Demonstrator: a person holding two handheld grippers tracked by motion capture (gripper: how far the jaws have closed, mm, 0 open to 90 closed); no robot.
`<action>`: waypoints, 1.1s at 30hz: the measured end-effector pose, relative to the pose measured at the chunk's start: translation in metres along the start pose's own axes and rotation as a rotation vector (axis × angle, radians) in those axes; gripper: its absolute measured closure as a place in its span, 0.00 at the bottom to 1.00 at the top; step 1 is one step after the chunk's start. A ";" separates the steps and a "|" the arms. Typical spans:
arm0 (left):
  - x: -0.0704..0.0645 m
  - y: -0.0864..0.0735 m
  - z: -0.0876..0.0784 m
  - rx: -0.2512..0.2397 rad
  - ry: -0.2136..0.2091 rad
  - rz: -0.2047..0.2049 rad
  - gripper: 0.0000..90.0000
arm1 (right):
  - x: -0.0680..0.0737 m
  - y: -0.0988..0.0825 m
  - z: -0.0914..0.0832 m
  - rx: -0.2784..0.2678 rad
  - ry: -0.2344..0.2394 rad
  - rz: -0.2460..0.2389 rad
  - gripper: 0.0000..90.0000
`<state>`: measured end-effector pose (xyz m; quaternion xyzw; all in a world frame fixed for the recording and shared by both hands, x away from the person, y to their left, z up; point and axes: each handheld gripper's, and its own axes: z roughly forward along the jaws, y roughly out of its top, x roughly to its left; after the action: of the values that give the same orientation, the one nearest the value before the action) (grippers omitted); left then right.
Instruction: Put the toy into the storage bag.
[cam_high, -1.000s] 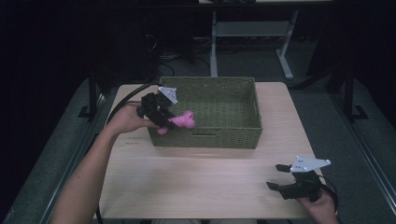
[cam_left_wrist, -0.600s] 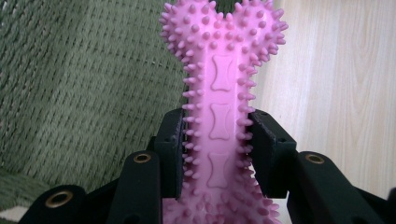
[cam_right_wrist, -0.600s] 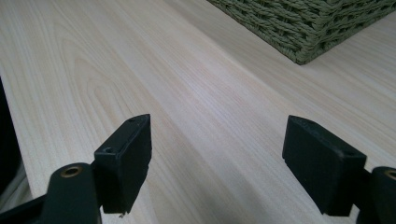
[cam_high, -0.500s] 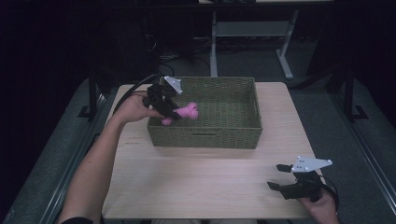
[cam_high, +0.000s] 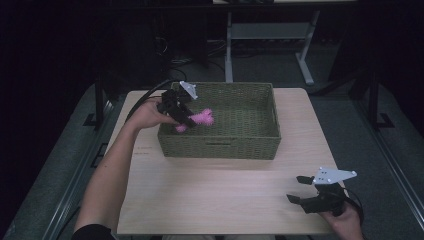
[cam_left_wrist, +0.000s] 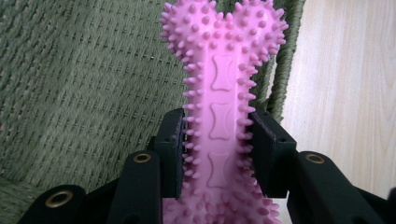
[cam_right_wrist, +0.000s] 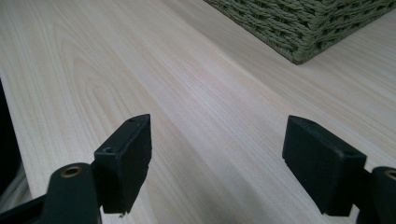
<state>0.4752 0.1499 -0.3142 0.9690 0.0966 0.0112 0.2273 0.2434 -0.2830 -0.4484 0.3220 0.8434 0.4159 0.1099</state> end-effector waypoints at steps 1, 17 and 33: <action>0.000 0.000 0.000 0.000 0.000 0.000 0.65 | 0.000 0.000 0.000 0.000 0.000 0.000 0.26; 0.011 -0.005 0.017 0.013 -0.013 -0.036 0.65 | 0.000 0.000 -0.002 -0.009 -0.003 -0.001 0.26; 0.017 -0.007 0.031 0.047 -0.030 -0.052 0.65 | -0.001 0.000 -0.001 -0.005 -0.003 -0.005 0.26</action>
<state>0.4930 0.1454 -0.3456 0.9713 0.1187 -0.0115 0.2060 0.2435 -0.2839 -0.4482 0.3201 0.8429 0.4174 0.1131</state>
